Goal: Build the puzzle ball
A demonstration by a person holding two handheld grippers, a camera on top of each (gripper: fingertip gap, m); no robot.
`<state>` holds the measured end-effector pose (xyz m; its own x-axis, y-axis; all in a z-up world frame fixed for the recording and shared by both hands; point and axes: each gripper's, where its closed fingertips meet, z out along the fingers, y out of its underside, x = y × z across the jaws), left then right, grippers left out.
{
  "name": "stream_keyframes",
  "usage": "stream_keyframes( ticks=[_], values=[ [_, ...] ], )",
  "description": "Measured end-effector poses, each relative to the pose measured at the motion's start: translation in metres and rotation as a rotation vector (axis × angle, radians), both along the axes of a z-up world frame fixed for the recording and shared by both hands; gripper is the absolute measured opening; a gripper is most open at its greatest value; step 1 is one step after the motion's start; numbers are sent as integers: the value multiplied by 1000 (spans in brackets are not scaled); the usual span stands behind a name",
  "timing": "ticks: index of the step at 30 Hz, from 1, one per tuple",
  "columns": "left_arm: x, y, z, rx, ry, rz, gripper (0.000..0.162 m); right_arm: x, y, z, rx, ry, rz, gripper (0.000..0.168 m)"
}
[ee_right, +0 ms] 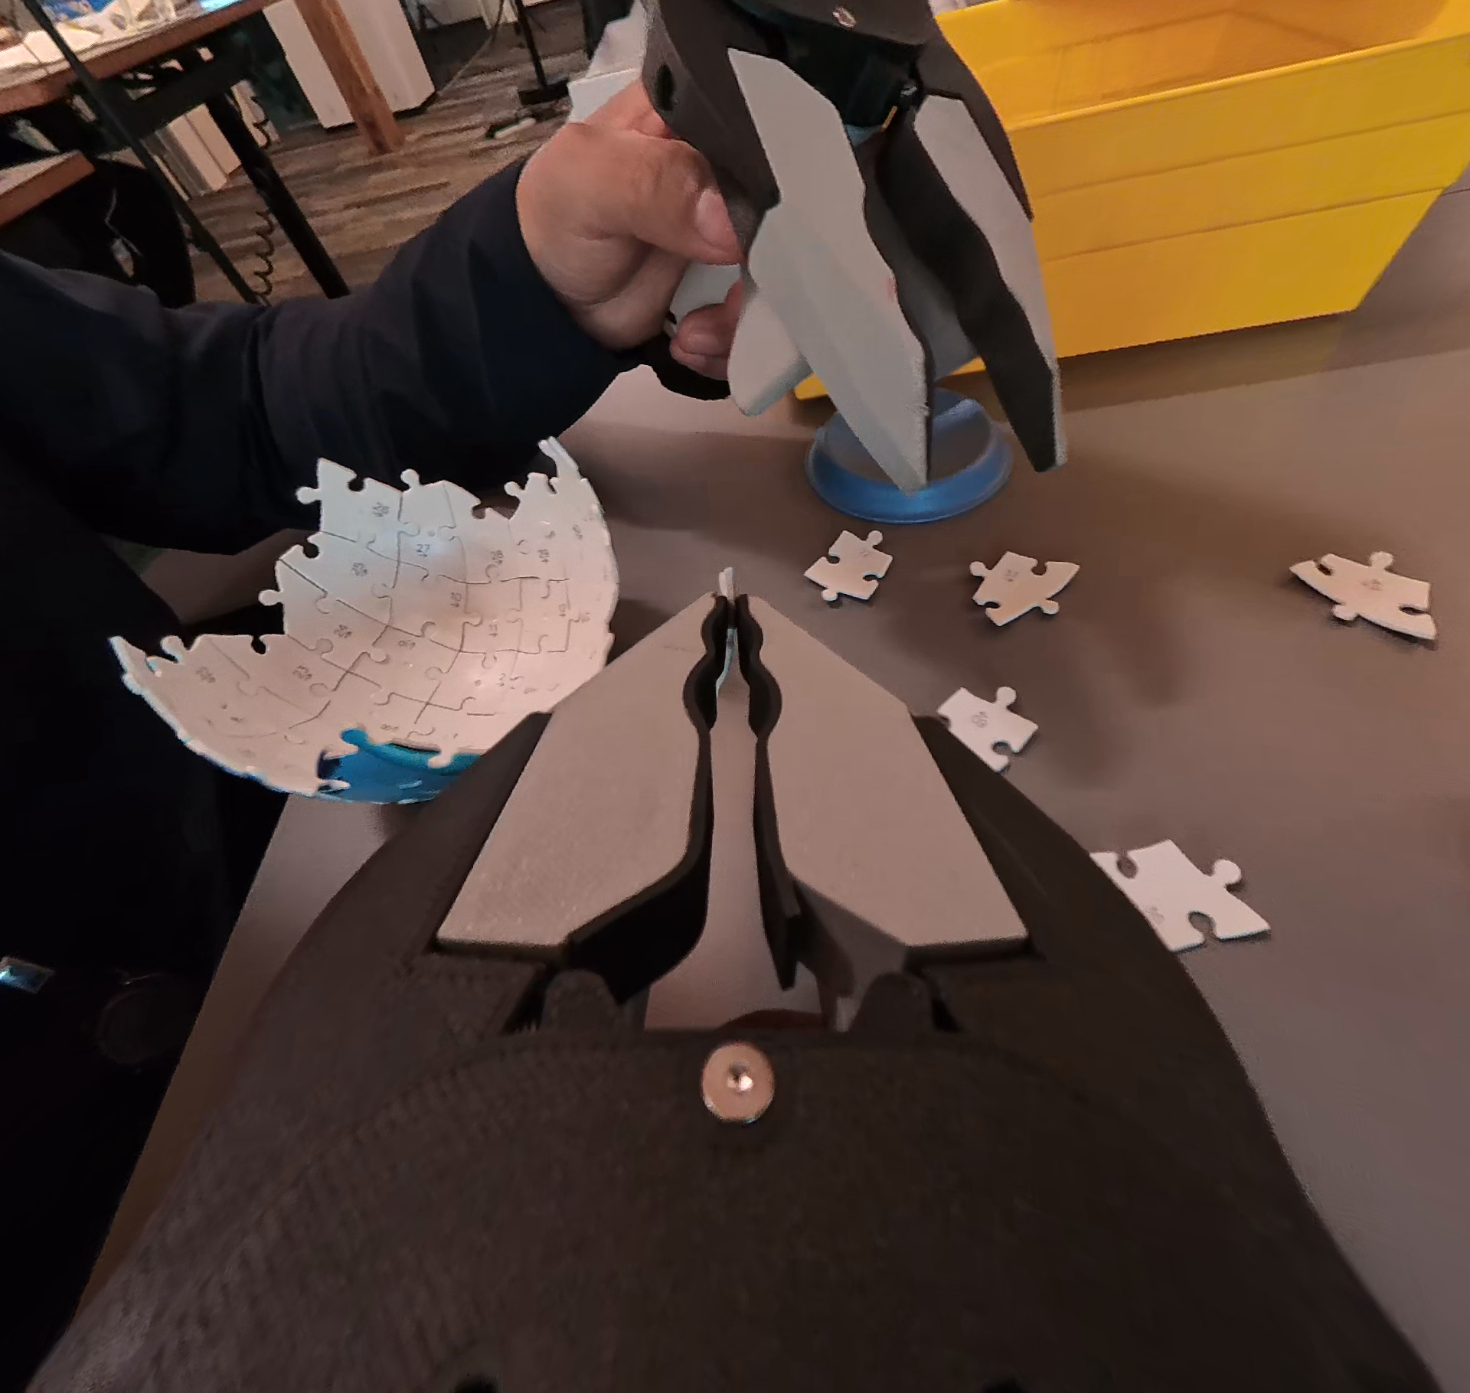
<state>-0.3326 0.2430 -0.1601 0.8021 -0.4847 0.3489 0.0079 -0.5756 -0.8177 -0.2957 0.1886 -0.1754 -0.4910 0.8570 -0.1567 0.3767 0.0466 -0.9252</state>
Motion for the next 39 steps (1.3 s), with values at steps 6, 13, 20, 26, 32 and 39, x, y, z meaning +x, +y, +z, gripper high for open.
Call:
stream_keyframes(
  ticks=[6,13,20,26,32,39],
  values=[
    [1,1,-5,-15,0,-2,38,4,-20,6,4,-15,81,0],
    [-2,-8,4,-66,-86,-22,44,4,-35,-7,56,-99,145,0],
    [-11,-41,17,-99,62,-55,53,6,-45,-3,96,-106,182,0],
    [-12,-74,18,-186,115,-141,54,7,-47,-2,136,-105,173,0],
    [8,-97,7,-283,188,-248,53,5,-51,-7,207,-116,160,0],
    [26,-105,-1,-320,250,-308,49,2,-53,-9,220,-115,152,0]
  ],
)
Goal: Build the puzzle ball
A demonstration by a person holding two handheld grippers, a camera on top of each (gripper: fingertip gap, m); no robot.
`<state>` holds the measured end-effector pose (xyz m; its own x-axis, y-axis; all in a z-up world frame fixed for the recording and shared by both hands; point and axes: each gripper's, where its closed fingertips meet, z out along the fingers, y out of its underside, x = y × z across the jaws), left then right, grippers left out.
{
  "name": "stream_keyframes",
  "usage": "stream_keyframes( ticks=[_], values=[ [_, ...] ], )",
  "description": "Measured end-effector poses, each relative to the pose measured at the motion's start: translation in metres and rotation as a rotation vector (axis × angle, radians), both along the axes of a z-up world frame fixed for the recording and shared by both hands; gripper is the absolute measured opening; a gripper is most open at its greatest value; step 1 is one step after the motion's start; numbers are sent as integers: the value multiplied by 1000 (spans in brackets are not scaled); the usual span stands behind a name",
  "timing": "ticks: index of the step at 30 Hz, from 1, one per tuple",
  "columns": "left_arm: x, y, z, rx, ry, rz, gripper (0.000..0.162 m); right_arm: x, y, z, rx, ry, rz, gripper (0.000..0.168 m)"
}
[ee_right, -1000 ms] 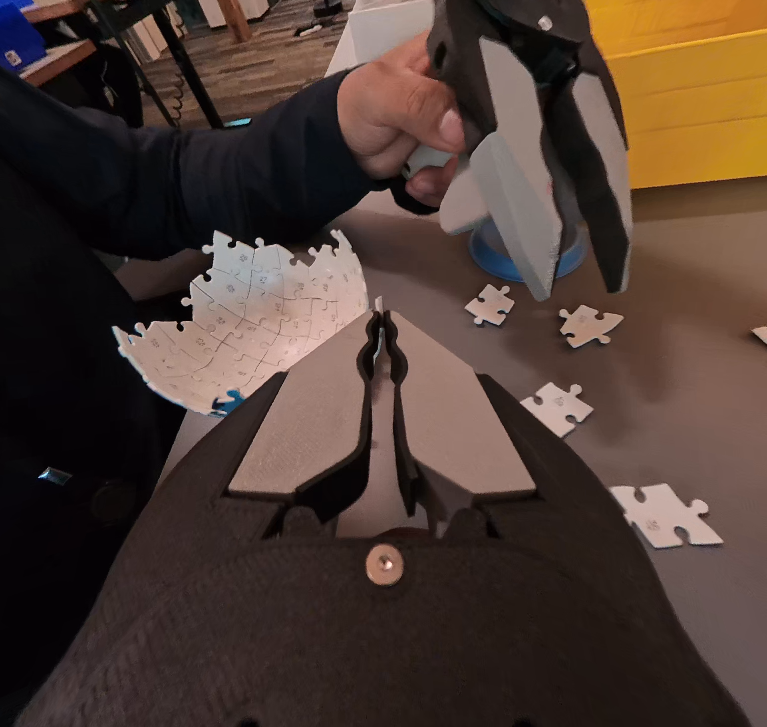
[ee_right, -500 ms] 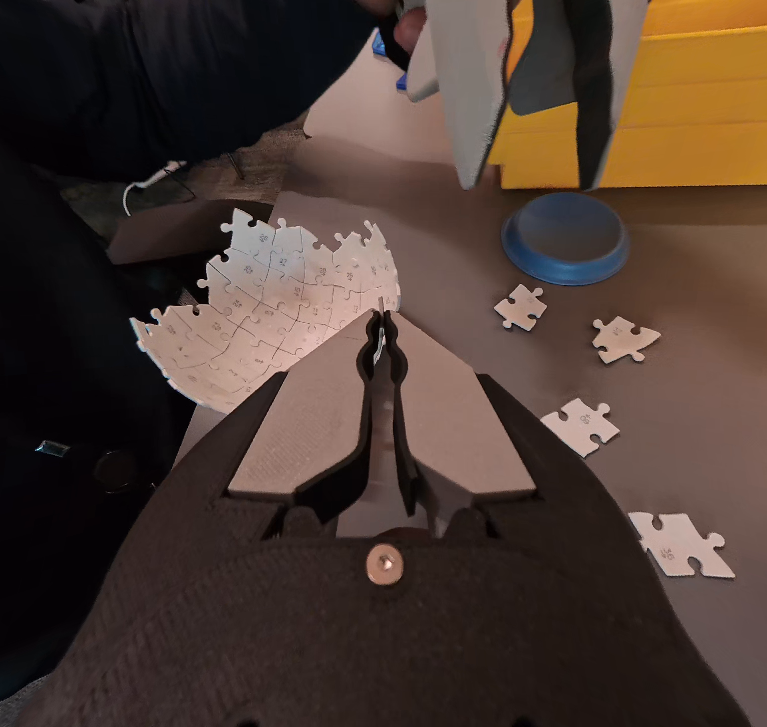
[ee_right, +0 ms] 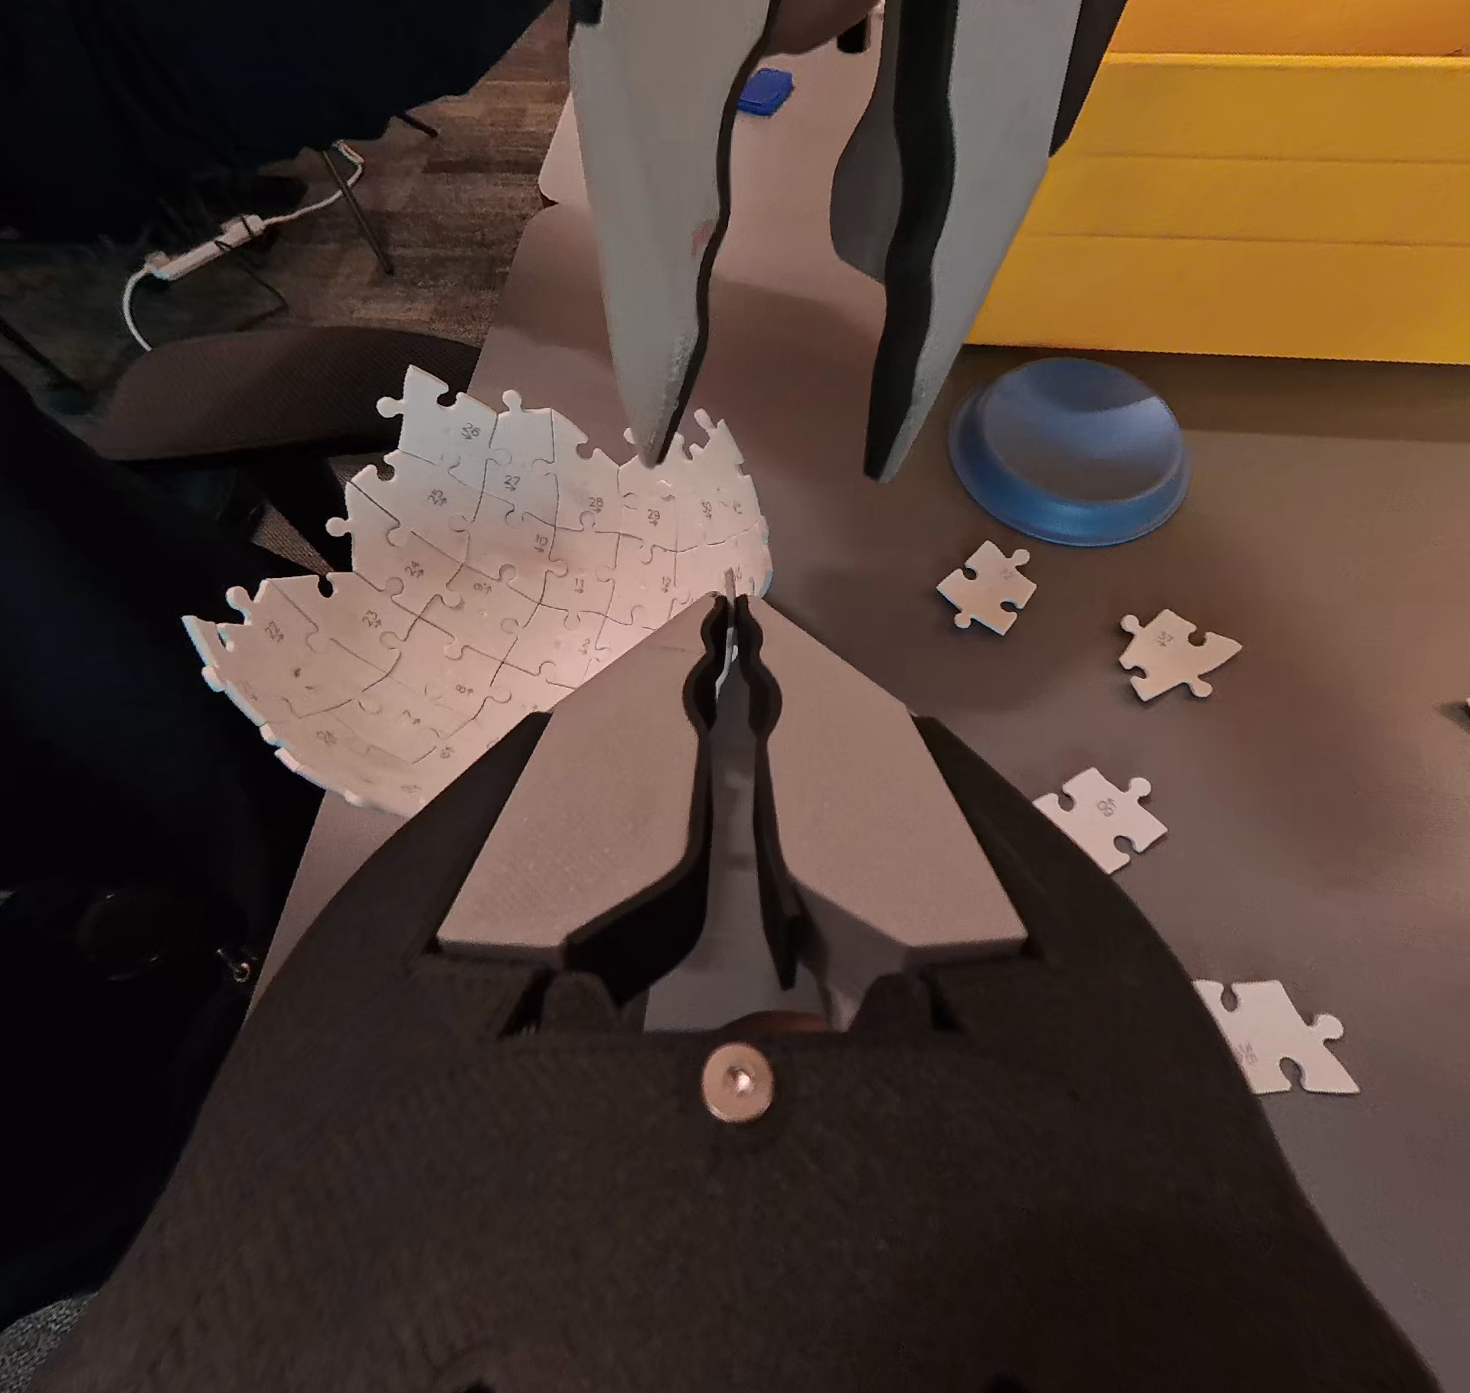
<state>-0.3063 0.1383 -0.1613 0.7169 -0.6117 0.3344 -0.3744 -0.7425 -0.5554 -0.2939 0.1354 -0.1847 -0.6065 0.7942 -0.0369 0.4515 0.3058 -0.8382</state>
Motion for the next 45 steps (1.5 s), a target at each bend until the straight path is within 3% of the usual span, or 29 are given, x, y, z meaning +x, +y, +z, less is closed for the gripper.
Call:
stream_keyframes(
  ticks=[17,45],
  values=[
    [3,-6,-34,-130,77,-62,43,-4,1,-8,12,-13,-13,0],
    [11,-10,-49,-180,125,-114,23,-8,5,-12,12,-13,-37,0]
  ],
)
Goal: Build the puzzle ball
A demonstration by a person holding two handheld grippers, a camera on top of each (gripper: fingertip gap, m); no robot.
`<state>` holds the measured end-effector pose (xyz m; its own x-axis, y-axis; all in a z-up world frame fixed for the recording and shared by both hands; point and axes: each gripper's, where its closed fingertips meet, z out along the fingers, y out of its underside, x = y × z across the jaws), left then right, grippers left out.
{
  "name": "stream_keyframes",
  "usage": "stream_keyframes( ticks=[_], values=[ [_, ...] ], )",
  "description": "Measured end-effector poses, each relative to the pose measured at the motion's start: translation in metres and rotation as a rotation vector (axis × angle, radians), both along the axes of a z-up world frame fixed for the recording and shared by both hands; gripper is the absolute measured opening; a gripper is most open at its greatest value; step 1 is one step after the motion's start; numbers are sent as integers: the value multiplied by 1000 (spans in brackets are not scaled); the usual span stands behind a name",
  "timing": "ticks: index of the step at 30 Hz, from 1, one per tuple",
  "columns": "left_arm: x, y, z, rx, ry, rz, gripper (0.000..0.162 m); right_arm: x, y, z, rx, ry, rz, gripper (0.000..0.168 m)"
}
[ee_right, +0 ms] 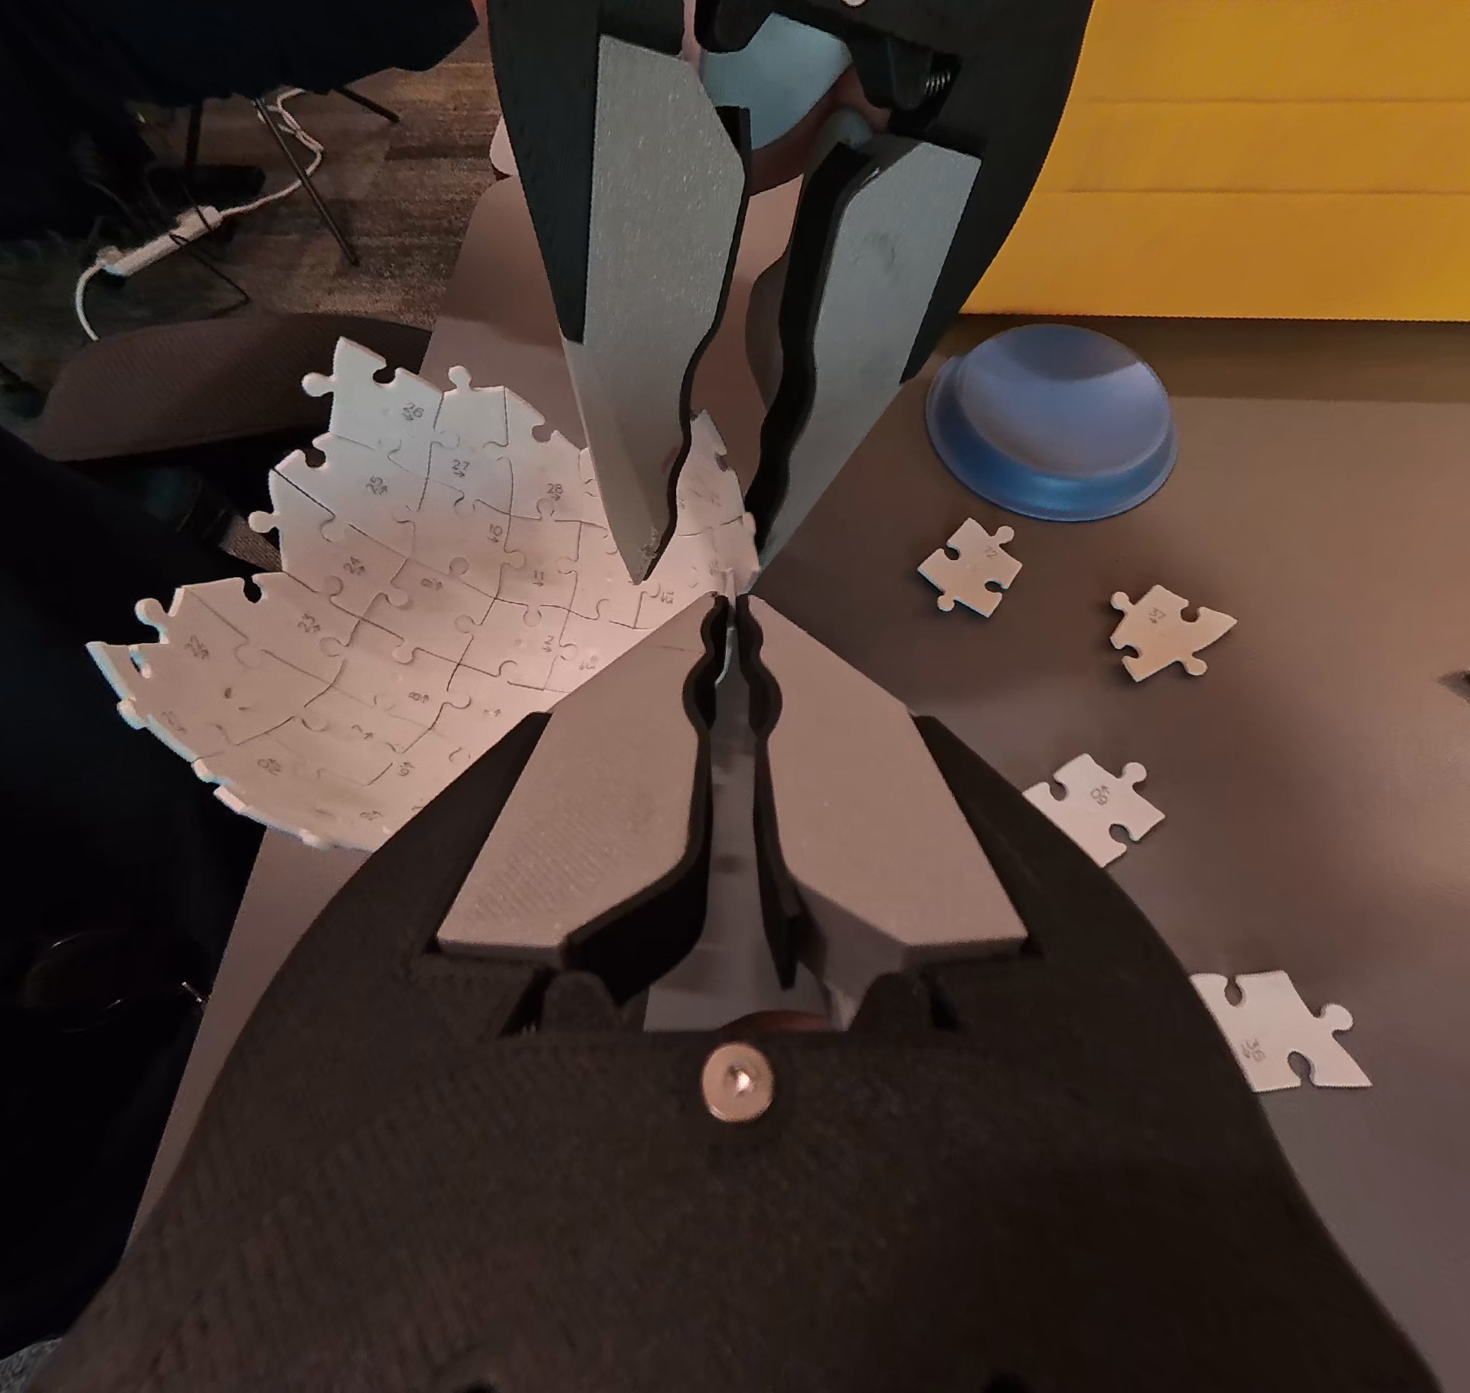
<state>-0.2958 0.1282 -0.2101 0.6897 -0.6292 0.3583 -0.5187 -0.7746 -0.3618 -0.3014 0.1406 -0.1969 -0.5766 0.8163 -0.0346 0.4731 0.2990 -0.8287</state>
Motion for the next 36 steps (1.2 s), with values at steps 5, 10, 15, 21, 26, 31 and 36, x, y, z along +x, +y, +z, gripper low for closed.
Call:
stream_keyframes(
  ticks=[5,10,15,21,26,31,36],
  values=[
    [0,1,0,2,3,-3,20,1,0,-2,-1,-7,1,0],
    [0,0,-3,-6,0,-2,19,0,0,-2,-4,-7,-12,0],
    [0,1,-4,-4,6,-2,19,-1,1,-3,7,-2,-25,0],
    [-2,1,-5,-5,11,-1,17,-2,3,-4,12,10,-38,0],
    [-2,1,-5,-10,5,5,17,-3,2,-5,24,21,-34,0],
    [-3,0,-6,-13,7,6,17,-3,1,-7,48,25,-24,0],
    [-3,0,-6,-10,8,5,16,-4,1,-6,56,45,-20,0]
  ],
)
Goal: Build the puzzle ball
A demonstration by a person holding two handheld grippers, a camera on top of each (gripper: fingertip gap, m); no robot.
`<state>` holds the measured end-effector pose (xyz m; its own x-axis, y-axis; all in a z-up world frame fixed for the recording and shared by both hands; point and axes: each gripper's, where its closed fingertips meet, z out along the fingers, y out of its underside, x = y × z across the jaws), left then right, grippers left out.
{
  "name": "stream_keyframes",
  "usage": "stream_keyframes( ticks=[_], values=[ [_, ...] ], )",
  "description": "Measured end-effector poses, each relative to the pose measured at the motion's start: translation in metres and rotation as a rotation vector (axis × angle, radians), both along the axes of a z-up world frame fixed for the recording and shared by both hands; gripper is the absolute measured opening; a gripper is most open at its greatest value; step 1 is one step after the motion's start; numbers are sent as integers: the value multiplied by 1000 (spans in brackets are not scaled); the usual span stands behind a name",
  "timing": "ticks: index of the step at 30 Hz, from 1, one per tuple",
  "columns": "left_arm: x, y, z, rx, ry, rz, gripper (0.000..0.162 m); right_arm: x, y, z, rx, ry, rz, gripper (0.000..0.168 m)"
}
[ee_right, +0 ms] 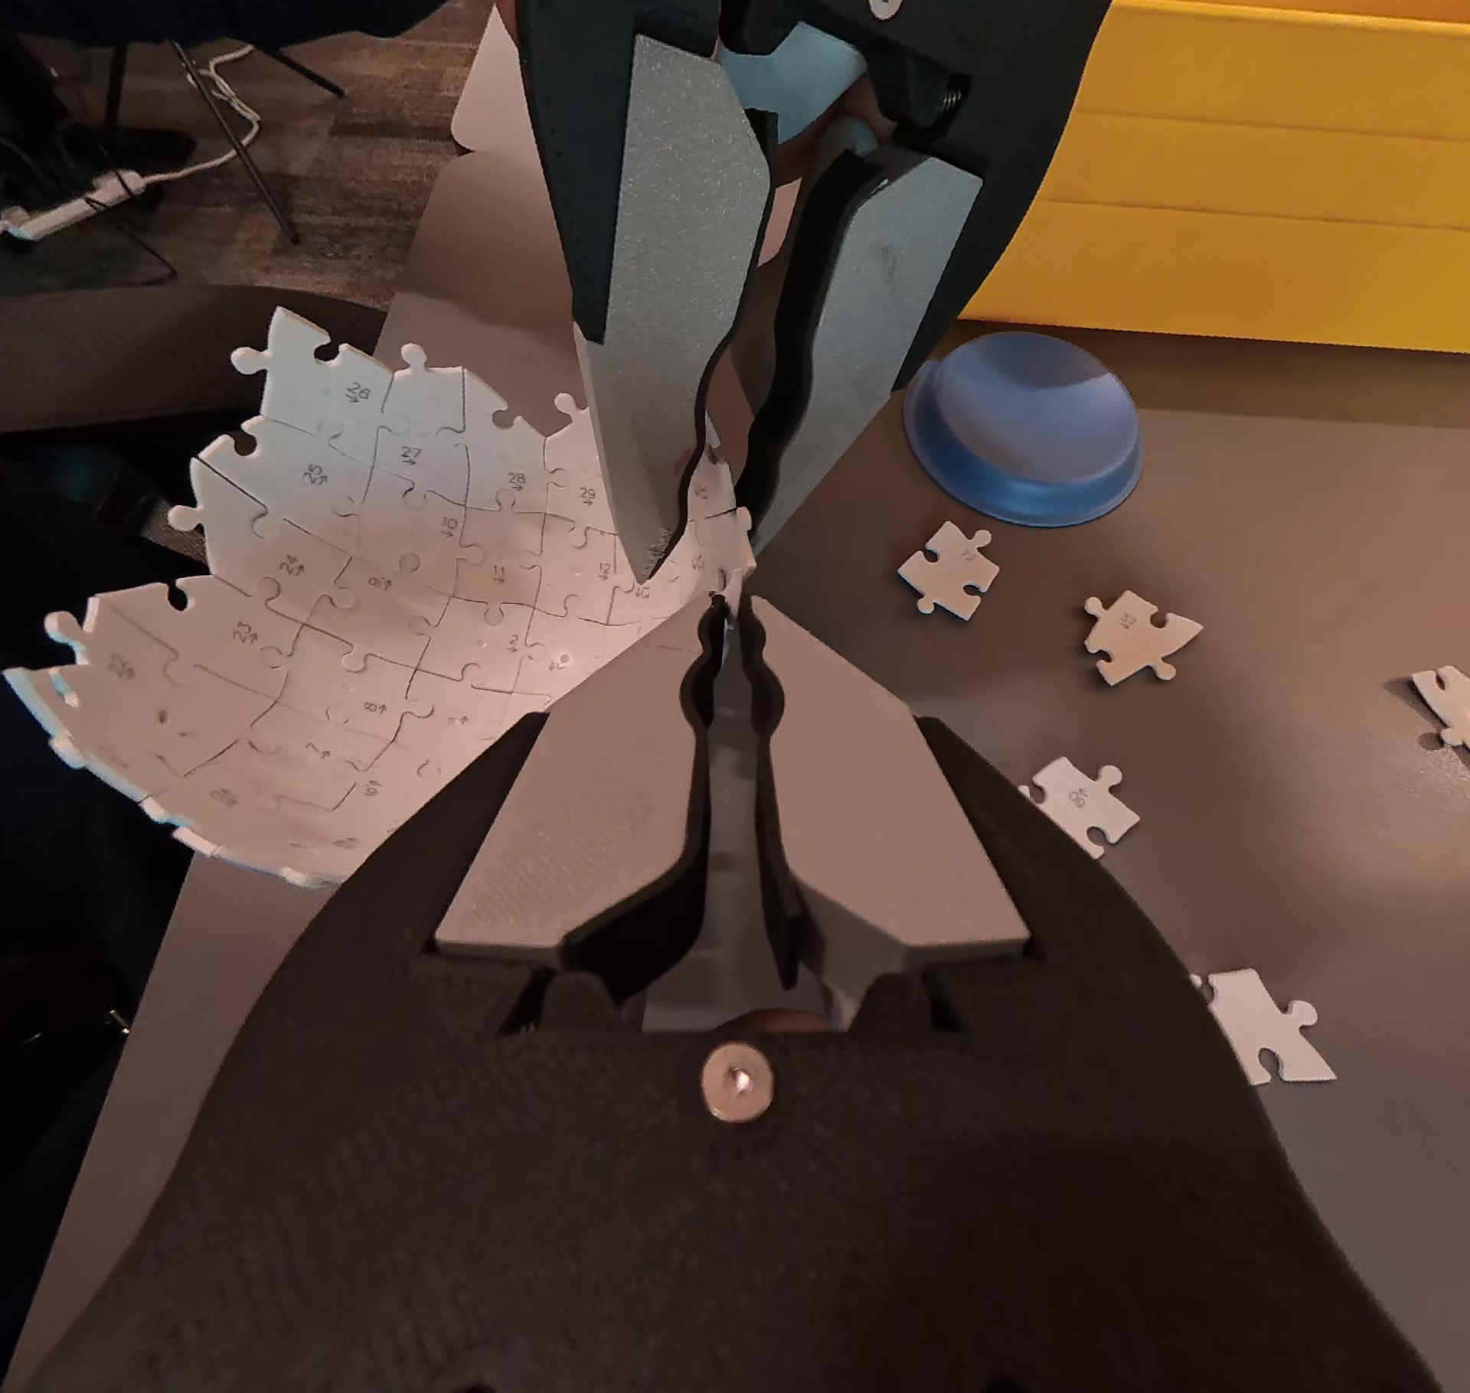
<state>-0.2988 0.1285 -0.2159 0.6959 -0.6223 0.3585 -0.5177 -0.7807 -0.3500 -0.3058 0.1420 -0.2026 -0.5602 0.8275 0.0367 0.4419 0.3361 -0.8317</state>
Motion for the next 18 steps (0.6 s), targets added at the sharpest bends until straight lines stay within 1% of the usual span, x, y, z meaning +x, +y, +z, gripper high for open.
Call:
stream_keyframes(
  ticks=[18],
  values=[
    [-1,1,0,9,1,16,13,0,0,0,21,32,9,0]
  ],
)
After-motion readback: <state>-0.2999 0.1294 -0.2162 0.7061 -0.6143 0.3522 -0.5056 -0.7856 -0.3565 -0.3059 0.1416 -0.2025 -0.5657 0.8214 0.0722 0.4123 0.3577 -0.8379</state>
